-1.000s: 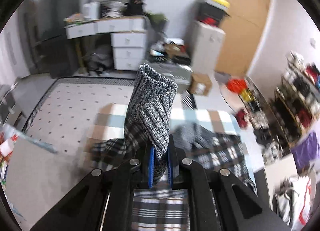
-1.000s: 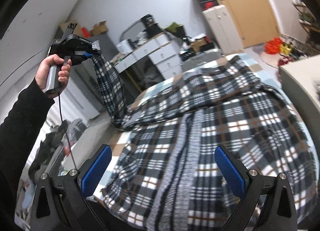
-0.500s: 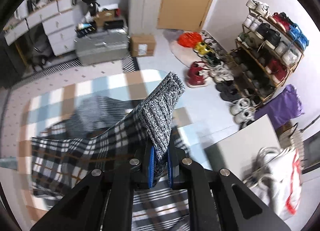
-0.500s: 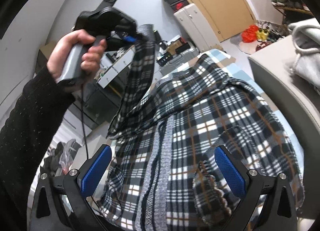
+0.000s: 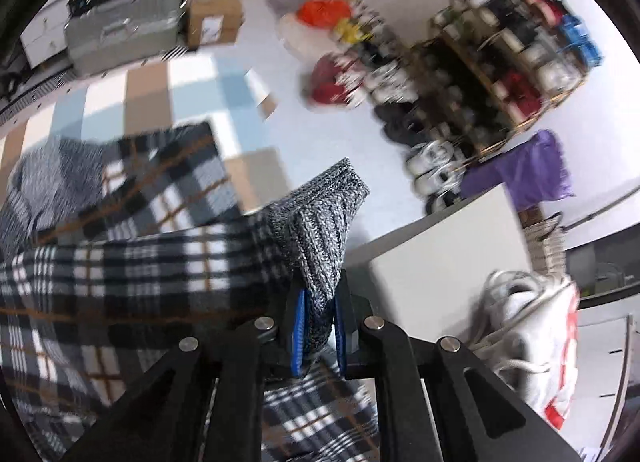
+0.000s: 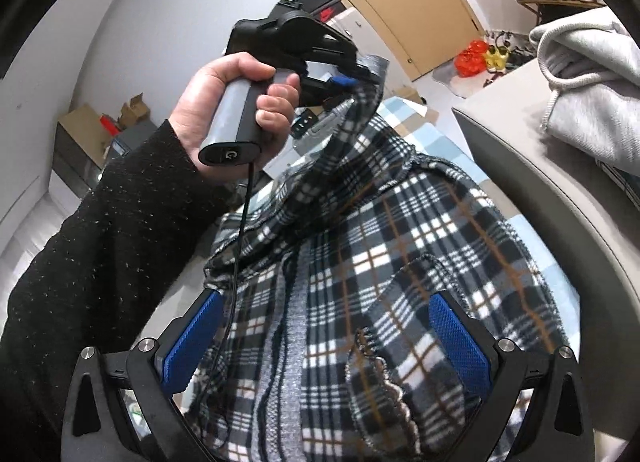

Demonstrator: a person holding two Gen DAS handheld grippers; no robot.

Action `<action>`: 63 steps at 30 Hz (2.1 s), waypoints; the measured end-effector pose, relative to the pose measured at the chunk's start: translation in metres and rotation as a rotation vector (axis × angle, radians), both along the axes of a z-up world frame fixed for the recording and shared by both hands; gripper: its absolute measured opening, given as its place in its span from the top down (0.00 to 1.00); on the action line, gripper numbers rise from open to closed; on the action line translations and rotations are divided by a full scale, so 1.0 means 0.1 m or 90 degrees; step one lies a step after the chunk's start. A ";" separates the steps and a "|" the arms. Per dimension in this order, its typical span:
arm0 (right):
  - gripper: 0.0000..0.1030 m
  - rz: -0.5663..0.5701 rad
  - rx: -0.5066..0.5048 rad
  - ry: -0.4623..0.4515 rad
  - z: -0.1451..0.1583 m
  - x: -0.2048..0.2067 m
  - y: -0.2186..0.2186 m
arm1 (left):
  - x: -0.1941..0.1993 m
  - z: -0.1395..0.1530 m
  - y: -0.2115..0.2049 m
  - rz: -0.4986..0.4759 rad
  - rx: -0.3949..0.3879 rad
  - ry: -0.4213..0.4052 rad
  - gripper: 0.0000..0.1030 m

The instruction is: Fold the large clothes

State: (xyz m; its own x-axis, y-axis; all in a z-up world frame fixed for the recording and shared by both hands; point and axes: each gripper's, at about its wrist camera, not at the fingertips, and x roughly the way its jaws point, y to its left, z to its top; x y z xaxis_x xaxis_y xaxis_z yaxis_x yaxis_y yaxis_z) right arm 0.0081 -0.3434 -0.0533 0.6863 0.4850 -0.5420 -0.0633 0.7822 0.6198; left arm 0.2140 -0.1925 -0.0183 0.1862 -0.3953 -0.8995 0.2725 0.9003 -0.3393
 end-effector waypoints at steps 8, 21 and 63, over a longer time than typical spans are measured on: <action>0.00 -0.008 -0.002 0.026 -0.07 0.04 -0.02 | -0.33 0.27 0.47 -0.078 0.021 0.030 0.59; 0.00 -0.002 -0.044 0.037 -0.08 0.03 0.20 | -0.34 -0.37 2.70 0.131 0.117 0.036 0.49; 0.00 0.169 -0.459 0.143 -0.45 2.72 1.14 | -0.74 -0.40 2.91 0.116 0.005 -0.032 0.48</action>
State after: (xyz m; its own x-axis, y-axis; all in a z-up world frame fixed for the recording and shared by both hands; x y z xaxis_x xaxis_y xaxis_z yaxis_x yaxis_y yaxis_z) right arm 0.2801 -0.2290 -0.0981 0.4350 0.0943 -0.8955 -0.2372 0.9714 -0.0130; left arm 0.1395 0.0987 -0.0585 0.2983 -0.3439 -0.8904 0.1217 0.9389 -0.3219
